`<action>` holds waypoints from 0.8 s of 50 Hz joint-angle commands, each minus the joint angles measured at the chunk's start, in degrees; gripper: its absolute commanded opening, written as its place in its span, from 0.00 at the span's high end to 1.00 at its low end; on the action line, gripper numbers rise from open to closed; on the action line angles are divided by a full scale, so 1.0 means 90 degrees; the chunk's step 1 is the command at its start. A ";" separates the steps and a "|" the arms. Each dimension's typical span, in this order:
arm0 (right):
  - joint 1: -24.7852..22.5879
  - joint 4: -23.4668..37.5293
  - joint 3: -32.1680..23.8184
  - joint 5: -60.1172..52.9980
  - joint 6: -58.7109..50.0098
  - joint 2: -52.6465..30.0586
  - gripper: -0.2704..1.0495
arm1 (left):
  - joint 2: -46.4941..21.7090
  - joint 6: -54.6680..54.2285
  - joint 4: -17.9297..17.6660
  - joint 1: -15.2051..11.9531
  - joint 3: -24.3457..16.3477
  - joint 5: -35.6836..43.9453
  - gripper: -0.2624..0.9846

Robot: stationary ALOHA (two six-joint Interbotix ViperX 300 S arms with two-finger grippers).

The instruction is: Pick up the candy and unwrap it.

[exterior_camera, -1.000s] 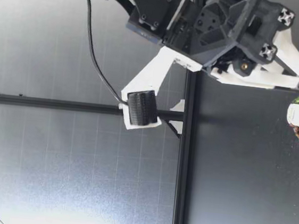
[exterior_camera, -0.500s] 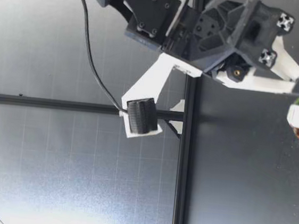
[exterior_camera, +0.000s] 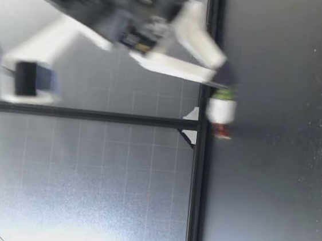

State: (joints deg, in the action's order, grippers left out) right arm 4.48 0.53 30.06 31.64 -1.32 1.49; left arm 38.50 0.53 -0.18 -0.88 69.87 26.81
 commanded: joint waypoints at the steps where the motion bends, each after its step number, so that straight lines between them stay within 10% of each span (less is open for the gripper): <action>1: 0.0039 -0.0156 -0.0098 0.0000 -0.0010 0.0488 0.91 | -0.0332 0.0000 0.0000 -0.0020 -0.0322 0.0059 0.49; 9: 0.0010 -0.0557 -0.0225 -0.0010 0.0000 0.0732 0.91 | -0.0938 0.0088 0.0000 -0.0020 -0.0645 0.0078 0.33; 40: -0.0088 -0.1230 -0.0625 -0.0654 0.0010 0.0811 0.91 | -0.2129 0.1699 0.0000 -0.0020 -0.1357 0.0479 0.33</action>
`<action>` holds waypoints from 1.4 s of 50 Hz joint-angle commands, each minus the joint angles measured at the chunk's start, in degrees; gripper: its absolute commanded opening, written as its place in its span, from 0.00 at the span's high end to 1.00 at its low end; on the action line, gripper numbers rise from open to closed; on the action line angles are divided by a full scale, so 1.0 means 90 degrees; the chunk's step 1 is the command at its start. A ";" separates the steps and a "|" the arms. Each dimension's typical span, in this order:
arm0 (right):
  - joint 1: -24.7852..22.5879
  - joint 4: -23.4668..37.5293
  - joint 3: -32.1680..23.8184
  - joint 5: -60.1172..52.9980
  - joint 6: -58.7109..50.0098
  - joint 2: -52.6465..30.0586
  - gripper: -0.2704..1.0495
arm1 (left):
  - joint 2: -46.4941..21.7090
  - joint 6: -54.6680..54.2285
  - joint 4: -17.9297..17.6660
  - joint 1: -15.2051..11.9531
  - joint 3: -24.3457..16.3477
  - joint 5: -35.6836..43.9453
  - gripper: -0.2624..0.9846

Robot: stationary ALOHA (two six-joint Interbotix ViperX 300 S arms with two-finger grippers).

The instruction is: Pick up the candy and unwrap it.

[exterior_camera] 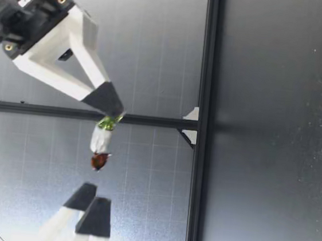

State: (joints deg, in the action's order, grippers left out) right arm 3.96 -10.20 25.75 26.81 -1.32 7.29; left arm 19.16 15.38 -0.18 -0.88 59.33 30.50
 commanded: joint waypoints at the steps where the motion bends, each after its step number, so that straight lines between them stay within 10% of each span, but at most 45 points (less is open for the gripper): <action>1: -0.0029 -0.0039 -0.0156 -0.0137 0.0010 0.0166 0.91 | 0.0010 0.0068 0.0000 -0.0020 -0.0205 0.0068 0.33; 34: -0.0078 -0.0107 -0.0137 -0.0322 0.0010 0.0156 0.91 | -0.0361 0.0000 -0.0020 -0.0020 -0.0527 0.0068 0.35; 59: -0.0176 -0.0117 -0.0088 -0.0352 0.0000 0.0088 0.91 | -0.0352 0.0029 -0.0117 -0.0020 -0.0586 0.0439 0.84; 70: -0.0176 -0.0127 -0.0029 -0.0352 -0.0010 0.0146 0.91 | -0.0312 -0.0088 -0.0117 -0.0020 -0.0381 0.0547 0.90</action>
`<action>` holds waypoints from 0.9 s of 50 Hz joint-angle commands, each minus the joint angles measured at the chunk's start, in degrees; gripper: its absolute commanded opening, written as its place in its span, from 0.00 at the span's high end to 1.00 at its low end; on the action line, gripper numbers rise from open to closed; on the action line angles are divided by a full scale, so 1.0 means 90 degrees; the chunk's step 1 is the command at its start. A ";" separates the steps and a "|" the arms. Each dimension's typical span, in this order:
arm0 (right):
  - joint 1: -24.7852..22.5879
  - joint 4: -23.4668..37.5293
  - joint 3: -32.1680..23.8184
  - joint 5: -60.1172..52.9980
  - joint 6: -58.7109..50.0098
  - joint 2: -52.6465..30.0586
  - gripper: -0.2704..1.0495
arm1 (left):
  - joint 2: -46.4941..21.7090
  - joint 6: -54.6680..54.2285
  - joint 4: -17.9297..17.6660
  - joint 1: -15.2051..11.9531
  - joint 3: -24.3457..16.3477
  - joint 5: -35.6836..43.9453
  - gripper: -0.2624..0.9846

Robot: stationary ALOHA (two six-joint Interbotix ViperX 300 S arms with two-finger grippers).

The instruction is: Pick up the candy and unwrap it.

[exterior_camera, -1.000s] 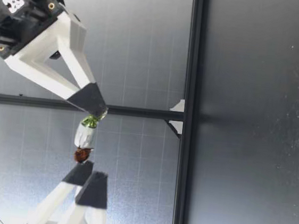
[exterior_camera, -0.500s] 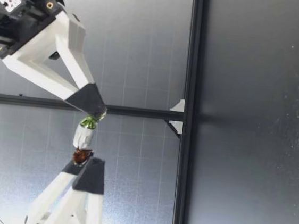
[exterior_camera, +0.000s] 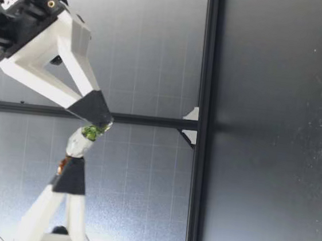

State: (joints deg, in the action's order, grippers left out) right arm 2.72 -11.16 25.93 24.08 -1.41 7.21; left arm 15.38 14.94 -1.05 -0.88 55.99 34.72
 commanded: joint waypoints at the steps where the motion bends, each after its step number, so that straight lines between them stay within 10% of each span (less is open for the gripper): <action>1: -0.0039 -0.0020 -0.0029 -0.0049 0.0000 0.0166 0.91 | 0.0107 -0.0049 -0.0020 -0.0020 0.0000 0.0078 0.90; 45: -0.0039 0.0000 0.0957 -0.1084 0.0068 0.0703 0.91 | 0.0215 -0.0596 0.0010 0.0020 0.0205 0.0107 0.90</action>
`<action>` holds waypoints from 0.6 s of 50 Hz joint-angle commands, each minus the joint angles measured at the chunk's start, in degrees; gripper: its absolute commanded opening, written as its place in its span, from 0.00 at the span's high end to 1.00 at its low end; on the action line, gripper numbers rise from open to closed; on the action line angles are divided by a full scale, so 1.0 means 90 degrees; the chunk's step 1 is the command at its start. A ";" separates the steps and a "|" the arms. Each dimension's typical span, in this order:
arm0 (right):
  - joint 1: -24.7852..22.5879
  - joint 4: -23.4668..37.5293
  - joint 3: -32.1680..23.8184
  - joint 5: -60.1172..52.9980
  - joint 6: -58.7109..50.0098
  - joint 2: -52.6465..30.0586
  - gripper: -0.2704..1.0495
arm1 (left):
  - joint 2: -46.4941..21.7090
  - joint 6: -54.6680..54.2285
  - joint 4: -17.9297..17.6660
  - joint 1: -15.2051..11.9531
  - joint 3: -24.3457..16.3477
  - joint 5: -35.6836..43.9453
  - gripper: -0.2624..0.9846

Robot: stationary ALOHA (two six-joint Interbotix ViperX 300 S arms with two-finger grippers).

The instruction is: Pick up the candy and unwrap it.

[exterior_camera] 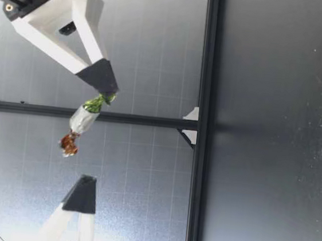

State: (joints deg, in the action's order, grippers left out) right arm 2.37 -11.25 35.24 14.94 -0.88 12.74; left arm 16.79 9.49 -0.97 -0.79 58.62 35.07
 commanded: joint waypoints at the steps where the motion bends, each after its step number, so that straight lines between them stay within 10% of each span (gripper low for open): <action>1: -0.0010 0.0010 -0.0078 -0.0068 0.0010 0.0078 0.91 | 0.0059 0.0020 0.0000 0.0010 -0.0088 0.0039 0.90; 18: -0.0029 0.0010 -0.0117 -0.0098 0.0010 -0.0117 0.91 | -0.0049 0.0010 0.0000 0.0010 -0.0186 0.0039 0.81; 30: -0.0156 0.0010 -0.0244 -0.0098 0.0010 -0.0293 0.91 | -0.0156 -0.0117 -0.0059 0.0010 -0.0273 0.0039 0.45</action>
State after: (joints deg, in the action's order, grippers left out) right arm 1.49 -11.25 34.72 14.59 -0.88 9.76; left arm 15.29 8.70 -1.14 -0.79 57.83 35.07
